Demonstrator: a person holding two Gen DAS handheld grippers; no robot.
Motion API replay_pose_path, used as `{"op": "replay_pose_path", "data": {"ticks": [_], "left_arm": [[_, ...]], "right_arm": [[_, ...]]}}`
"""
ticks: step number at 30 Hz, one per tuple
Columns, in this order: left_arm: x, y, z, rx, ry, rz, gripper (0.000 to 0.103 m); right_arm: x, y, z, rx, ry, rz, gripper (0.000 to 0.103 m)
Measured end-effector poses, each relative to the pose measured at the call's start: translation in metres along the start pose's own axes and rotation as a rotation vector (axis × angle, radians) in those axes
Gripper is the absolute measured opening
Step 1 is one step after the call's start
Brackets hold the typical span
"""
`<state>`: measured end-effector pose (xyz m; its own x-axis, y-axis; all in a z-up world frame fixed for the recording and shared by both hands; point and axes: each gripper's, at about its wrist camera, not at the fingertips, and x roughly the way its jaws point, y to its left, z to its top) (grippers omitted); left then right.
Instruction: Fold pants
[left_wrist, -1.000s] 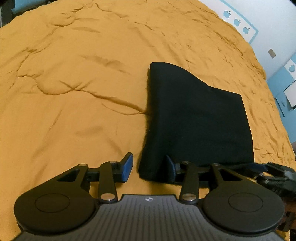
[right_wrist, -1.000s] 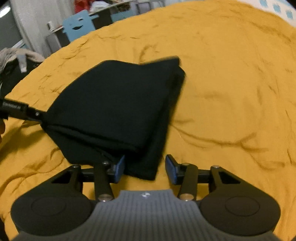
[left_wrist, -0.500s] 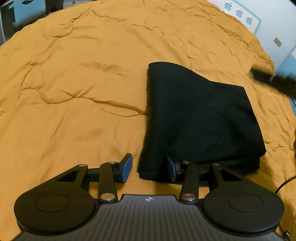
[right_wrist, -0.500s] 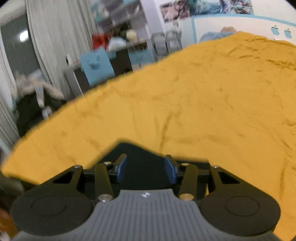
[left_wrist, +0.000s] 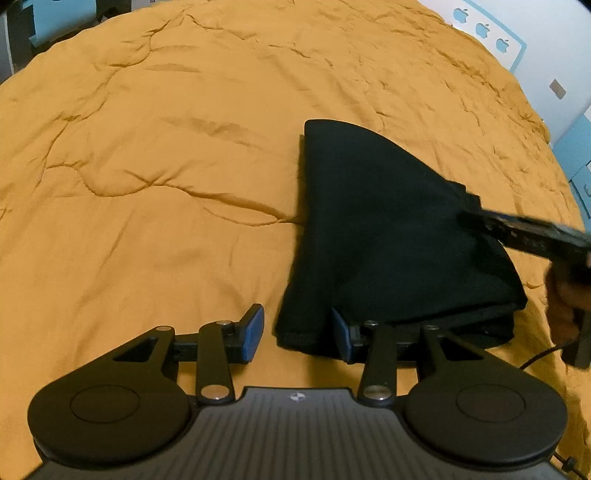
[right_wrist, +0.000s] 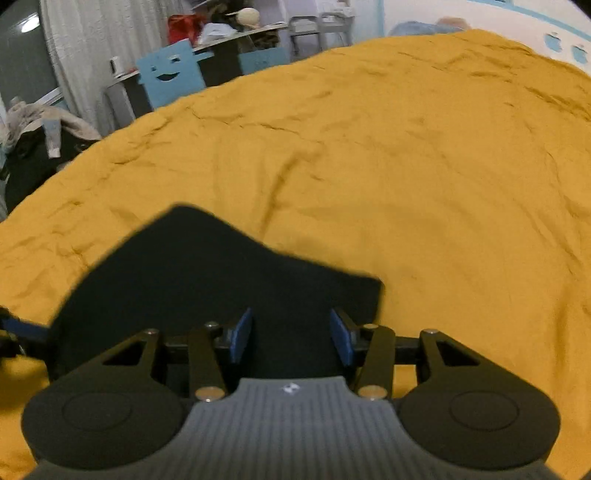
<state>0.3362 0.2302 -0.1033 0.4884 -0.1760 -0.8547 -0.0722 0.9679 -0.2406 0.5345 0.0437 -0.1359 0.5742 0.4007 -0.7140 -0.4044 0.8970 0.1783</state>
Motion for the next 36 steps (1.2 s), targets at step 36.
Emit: {"op": "replay_pose_path", "data": {"ticks": [36], "left_arm": [[-0.147,-0.161,-0.074,0.110,-0.211,0.242,0.089]], "right_arm": [[-0.249,0.107,-0.081,0.156,-0.087,-0.216,0.082]]}}
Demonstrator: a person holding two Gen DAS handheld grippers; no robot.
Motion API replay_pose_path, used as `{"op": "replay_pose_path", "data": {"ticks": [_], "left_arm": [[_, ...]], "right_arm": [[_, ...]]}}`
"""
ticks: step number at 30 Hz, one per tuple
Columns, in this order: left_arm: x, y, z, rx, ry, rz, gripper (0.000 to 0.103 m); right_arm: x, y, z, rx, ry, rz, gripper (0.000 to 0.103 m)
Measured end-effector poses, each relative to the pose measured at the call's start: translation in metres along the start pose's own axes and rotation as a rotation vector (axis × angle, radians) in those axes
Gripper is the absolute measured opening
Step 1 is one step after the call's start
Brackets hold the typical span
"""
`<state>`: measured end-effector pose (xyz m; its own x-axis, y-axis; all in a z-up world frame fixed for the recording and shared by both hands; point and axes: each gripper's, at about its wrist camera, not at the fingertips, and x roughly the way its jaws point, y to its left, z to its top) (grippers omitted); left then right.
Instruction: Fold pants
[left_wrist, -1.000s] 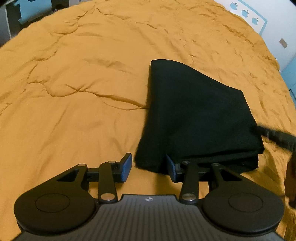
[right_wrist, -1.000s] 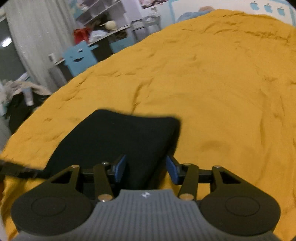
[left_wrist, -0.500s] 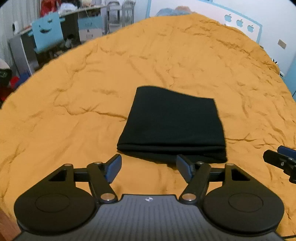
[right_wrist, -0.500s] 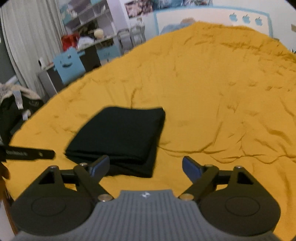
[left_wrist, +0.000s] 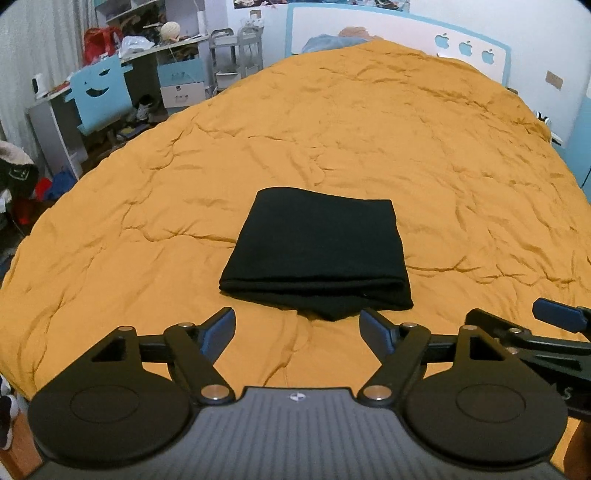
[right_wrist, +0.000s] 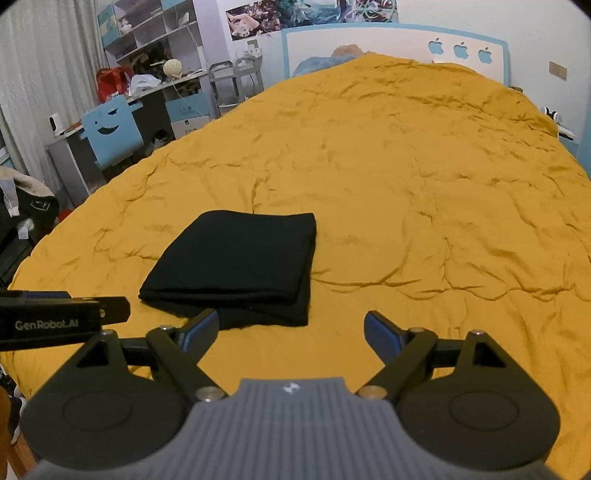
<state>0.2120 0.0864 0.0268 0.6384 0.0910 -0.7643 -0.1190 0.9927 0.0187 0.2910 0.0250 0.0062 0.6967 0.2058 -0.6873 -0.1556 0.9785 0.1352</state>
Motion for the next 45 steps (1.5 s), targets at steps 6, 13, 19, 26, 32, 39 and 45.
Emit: {"op": "replay_pose_path", "data": {"ticks": [6,13,19,26,32,39,45], "left_arm": [[-0.002,-0.001,-0.002,-0.002,0.000,-0.002,0.089],[-0.005,-0.004,-0.003,0.005,-0.005,-0.001,0.089],[-0.007,-0.005,-0.004,0.004,-0.008,-0.001,0.089],[-0.009,-0.006,-0.004,0.005,-0.011,0.001,0.089],[-0.009,-0.006,-0.004,0.005,-0.011,0.002,0.089],[-0.009,-0.006,-0.005,0.006,-0.010,0.001,0.090],[-0.010,-0.007,-0.005,0.004,-0.010,0.001,0.090]], "right_arm": [[-0.001,0.000,0.000,0.011,0.024,-0.020,0.082],[-0.004,0.001,0.001,0.010,0.024,-0.015,0.082],[-0.006,0.001,0.001,0.010,0.017,-0.013,0.082],[-0.008,0.001,0.000,0.012,0.017,-0.012,0.082],[-0.009,-0.001,0.000,0.016,0.016,-0.011,0.082],[-0.010,-0.002,-0.001,0.017,0.022,-0.013,0.082],[-0.011,-0.002,-0.002,0.018,0.025,-0.013,0.082]]}}
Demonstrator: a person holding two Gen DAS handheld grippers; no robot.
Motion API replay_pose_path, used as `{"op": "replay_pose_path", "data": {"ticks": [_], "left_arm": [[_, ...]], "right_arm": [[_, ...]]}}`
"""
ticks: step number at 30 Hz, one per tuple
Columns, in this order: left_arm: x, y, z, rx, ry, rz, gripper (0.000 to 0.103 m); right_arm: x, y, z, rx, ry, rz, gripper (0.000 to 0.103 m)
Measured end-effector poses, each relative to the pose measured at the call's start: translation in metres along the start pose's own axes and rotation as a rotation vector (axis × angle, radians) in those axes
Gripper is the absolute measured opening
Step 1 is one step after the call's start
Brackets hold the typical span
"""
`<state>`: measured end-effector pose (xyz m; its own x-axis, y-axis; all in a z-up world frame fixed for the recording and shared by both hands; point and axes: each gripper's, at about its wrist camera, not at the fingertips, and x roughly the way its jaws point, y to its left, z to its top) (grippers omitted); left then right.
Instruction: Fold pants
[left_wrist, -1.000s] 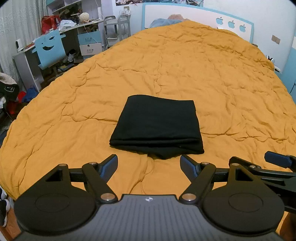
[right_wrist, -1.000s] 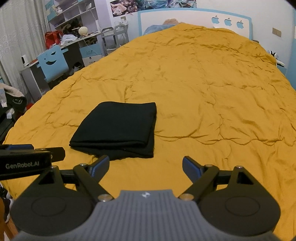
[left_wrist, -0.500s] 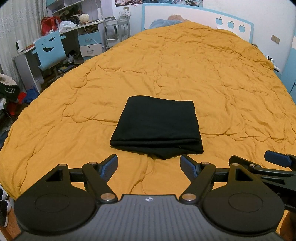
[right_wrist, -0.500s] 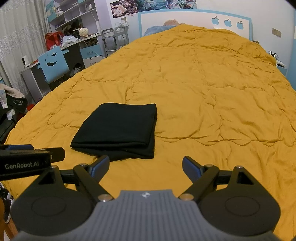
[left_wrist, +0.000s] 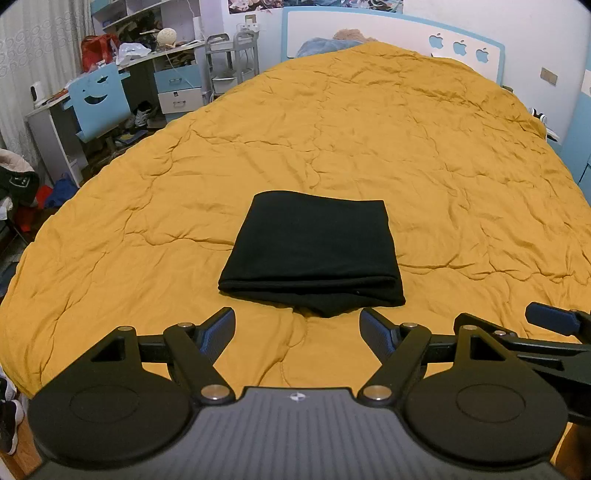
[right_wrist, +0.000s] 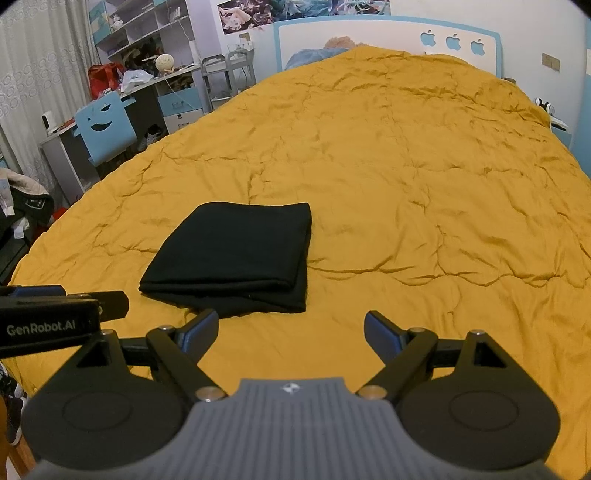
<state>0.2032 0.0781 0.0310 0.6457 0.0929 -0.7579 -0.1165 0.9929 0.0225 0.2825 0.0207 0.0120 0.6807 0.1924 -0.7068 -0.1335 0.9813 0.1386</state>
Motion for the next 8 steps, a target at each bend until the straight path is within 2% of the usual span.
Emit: {"op": "replay_pose_path", "data": {"ticks": [8], "left_arm": [[-0.0028,-0.0005,0.0010,0.004,-0.017,-0.016,0.090]], "right_arm": [[-0.0001,-0.0010,-0.0011,0.001,0.005,0.000,0.082]]}}
